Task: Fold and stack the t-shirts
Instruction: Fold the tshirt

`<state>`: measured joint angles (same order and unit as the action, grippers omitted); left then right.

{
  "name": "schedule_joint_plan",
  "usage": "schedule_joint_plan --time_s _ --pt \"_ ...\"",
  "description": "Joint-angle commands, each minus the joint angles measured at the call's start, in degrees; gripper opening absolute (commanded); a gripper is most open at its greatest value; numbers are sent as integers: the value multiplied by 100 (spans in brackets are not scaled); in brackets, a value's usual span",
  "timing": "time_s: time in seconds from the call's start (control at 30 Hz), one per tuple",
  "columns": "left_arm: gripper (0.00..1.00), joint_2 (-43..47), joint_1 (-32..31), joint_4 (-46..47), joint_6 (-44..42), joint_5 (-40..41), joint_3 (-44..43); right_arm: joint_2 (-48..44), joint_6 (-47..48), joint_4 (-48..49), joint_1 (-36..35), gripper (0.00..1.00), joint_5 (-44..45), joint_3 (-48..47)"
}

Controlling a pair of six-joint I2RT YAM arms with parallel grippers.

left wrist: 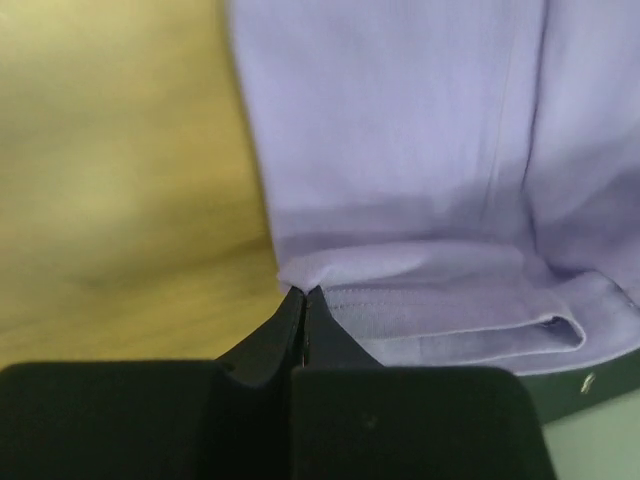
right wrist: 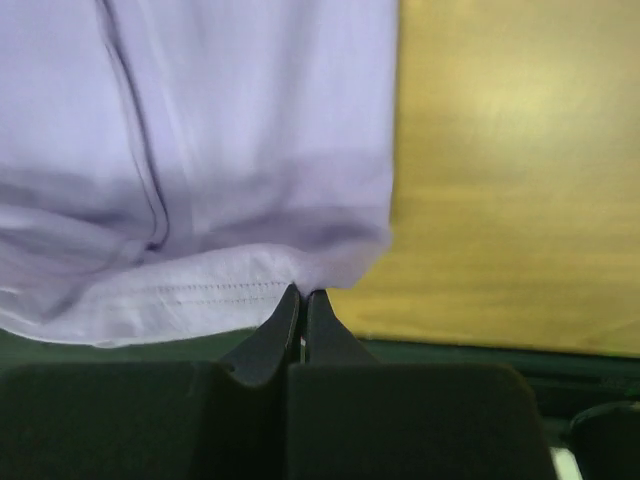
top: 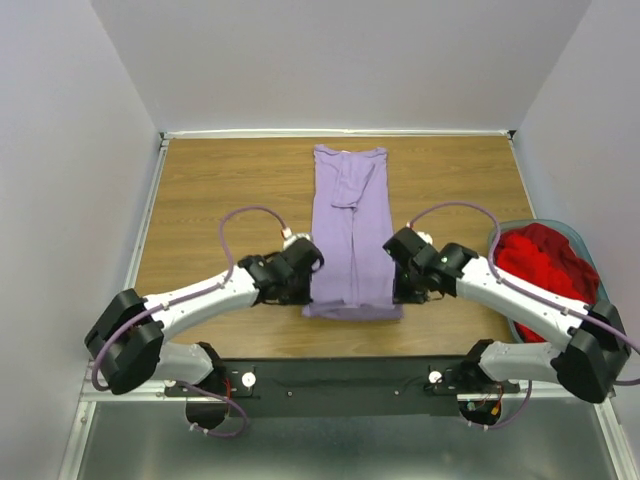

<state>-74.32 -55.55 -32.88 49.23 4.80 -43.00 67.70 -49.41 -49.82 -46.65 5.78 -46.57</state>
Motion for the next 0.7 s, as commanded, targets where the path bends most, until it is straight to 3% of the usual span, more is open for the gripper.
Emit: schedule_joint_plan --time_s 0.0,0.1,0.2,0.33,0.67 --pt "0 -11 1044 457 -879 399 -576 506 405 33 367 0 1240 -756" --pt "0 -545 1676 1009 -1309 224 -1182 901 1088 708 1129 0 1102 -1125" --pt "0 -1038 1880 1354 -1626 241 -1631 1375 1607 1026 1483 0 1109 -1616" --pt "0 -2004 2144 1460 -1917 408 -2482 1955 2022 1395 1712 1 1206 -2075" --pt "0 -3009 2663 1627 -2216 549 -3355 2677 2524 2081 2204 0 986 -2480"
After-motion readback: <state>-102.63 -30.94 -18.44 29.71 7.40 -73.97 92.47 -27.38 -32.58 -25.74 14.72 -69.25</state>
